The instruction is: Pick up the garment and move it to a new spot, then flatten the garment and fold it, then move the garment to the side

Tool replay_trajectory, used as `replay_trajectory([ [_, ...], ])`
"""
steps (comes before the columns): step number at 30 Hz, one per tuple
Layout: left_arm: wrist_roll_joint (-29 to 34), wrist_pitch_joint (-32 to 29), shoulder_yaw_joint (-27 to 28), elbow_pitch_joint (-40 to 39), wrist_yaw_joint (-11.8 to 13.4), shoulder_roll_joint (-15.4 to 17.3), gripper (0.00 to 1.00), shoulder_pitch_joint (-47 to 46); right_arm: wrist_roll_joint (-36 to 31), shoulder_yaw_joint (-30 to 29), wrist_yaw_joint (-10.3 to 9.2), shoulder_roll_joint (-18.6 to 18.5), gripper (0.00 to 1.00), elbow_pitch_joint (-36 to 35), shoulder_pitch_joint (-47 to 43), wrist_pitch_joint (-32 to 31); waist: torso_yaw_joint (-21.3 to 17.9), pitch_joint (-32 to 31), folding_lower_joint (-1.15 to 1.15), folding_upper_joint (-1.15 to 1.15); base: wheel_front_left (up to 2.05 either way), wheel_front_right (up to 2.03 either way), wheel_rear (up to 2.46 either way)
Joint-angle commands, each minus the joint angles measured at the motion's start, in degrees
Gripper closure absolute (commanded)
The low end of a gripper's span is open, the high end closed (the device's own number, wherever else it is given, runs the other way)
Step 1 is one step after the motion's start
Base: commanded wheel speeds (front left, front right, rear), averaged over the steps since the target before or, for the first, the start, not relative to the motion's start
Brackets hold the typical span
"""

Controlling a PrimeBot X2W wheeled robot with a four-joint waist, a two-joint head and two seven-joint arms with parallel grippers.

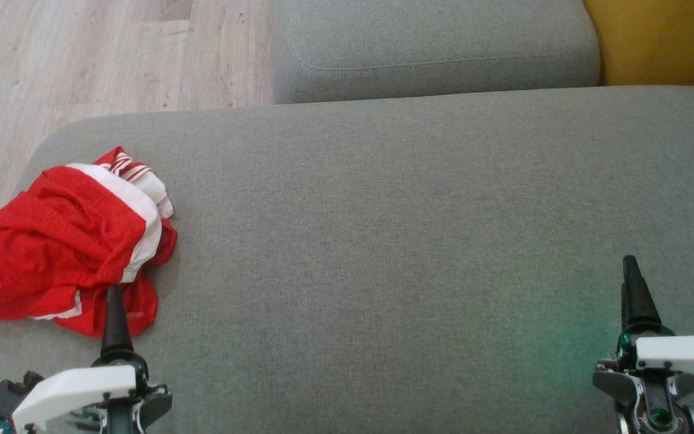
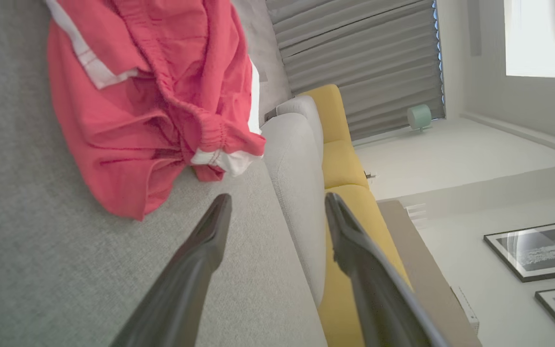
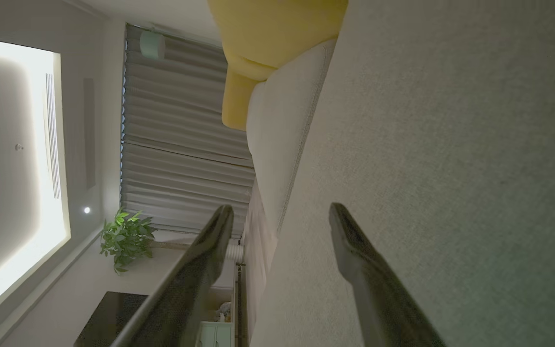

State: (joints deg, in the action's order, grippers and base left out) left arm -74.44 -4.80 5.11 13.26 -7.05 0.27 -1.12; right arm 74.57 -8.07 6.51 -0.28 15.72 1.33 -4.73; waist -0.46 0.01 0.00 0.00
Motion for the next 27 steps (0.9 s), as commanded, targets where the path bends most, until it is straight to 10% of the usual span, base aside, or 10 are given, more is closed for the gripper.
replay_trajectory([
  [1, 2.46, 0.89, -0.25, -2.76, -0.10, 1.18, 0.00, -3.08, -2.63, 0.72, 0.22, -0.96, 0.00, -2.74, 3.00, 0.88, -0.05, 0.03, 0.00, 0.00, 0.00, 0.00, 0.00],
  [27, 22.94, 5.75, -4.45, -6.63, -0.18, 3.32, 0.00, -3.49, -23.12, 6.01, 0.41, -2.63, 0.00, -6.17, 3.31, 5.73, -0.78, 0.22, 0.00, 0.00, 0.00, 0.00, 0.00],
])
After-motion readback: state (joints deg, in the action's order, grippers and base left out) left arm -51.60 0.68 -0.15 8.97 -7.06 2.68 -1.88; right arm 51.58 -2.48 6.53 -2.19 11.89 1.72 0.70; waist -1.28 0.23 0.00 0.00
